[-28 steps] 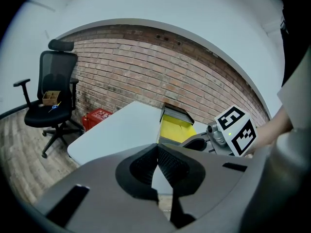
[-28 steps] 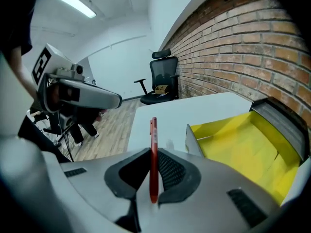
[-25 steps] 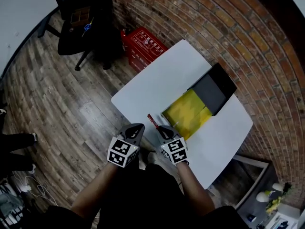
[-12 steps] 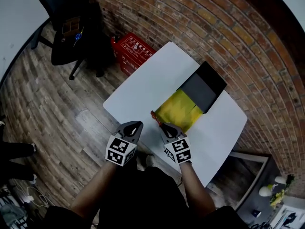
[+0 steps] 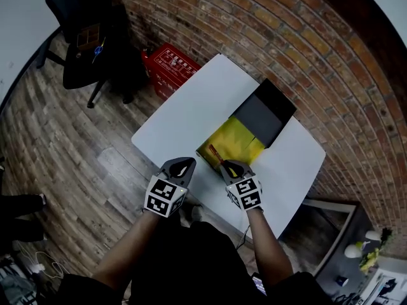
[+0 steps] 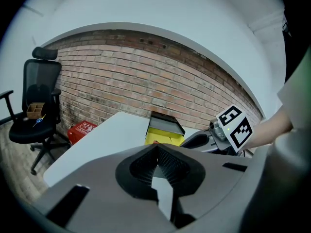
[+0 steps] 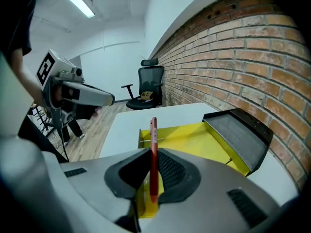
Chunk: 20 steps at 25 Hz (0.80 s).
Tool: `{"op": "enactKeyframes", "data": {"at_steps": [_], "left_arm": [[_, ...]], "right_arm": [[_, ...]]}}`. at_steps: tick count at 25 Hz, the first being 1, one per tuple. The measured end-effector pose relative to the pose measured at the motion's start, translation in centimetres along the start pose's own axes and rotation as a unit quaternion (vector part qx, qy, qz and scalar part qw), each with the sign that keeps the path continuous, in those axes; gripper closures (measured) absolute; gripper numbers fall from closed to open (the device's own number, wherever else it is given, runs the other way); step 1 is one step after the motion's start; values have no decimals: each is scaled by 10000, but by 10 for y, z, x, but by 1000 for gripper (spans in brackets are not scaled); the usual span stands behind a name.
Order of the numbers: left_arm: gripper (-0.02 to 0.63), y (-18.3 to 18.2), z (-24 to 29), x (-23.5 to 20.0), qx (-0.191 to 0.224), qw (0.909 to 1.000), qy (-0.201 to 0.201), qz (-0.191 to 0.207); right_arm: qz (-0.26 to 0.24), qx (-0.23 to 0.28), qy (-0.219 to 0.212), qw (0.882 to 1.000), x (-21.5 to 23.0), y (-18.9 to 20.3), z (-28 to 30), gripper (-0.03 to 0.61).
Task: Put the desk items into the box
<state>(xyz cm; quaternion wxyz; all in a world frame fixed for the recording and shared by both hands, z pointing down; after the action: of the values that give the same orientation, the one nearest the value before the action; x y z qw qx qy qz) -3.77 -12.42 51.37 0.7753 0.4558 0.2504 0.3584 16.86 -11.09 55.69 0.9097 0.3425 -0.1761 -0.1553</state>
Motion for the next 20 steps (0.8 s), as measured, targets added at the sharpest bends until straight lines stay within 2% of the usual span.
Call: {"op": "enactKeyframes", "data": {"at_steps": [9, 20], "left_arm": [[600, 4, 4, 2, -16, 10000, 50, -50], [600, 16, -1, -4, -117, 9997, 24, -194]], "right_arm": [[-87, -436, 105, 9990, 15, 8, 17, 517], [-396, -1162, 74, 9924, 23, 3, 46, 517]]}}
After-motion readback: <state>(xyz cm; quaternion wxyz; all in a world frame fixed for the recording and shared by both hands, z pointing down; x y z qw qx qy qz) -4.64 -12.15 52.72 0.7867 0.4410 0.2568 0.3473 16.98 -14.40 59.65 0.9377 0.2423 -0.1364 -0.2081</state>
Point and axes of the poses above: the fingertips, and each gripper's own axes: z forward along the fingers, x to its right, y out of its underside, the point moved 9 cm from there along -z, backward along the fingers, and after that the axes turned 15 degrees about z, right-handed, at the moved point
